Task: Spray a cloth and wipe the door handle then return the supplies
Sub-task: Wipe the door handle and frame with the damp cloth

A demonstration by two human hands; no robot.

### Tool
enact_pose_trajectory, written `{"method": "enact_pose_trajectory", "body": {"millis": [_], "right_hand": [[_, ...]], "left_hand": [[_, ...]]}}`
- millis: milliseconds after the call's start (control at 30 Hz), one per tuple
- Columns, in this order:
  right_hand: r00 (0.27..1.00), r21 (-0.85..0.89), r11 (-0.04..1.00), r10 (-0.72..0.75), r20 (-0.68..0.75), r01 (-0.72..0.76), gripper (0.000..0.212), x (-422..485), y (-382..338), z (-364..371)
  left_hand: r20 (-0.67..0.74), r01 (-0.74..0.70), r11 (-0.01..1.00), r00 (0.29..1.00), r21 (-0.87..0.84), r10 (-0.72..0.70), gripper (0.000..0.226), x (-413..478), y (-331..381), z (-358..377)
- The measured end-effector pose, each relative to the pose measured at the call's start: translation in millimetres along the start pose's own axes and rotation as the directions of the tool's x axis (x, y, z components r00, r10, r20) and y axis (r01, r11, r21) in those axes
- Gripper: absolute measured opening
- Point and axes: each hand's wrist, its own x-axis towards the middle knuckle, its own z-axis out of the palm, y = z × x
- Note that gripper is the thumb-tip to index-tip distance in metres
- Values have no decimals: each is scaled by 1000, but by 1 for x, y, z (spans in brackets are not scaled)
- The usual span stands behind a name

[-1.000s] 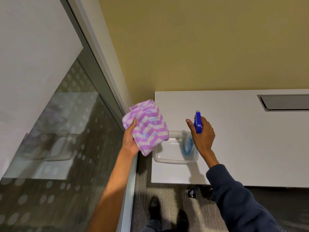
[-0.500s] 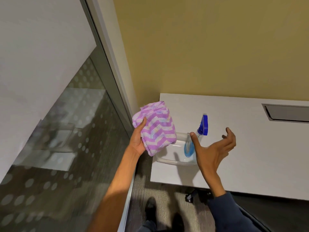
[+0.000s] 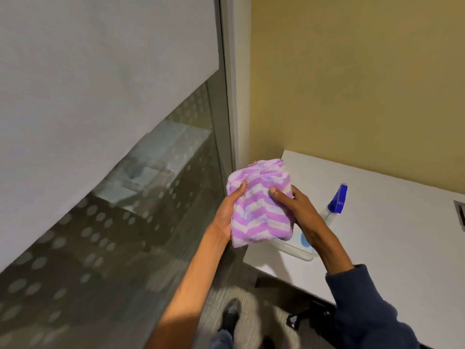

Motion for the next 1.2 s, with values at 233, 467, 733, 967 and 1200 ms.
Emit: {"method": "enact_pose_trajectory", "body": {"millis": [233,467,733,967,1200], "right_hand": [[976,53,998,16,219,-29,48,-29,14,50],[939,133,986,48,340,-99,32,-72,32,108],[896,77,993,48,442,-91,34,-157,55,160],[849,6,988,127,512,-152,43,-268,95,203],[621,13,930,235,748,-368,24,-374,100,263]], "left_hand": [[-134,-147,989,981,-16,143,55,-78,-22,-24],[-243,-290,957,929,-8,279,47,-172,-35,-48],[-303,-433,894,842,113,446,58,-287,-87,-58],[-455,-510,845,722,158,521,47,-408,-167,-56],[-591,-605,780,575,159,567,43,-525,-216,-57]]}}
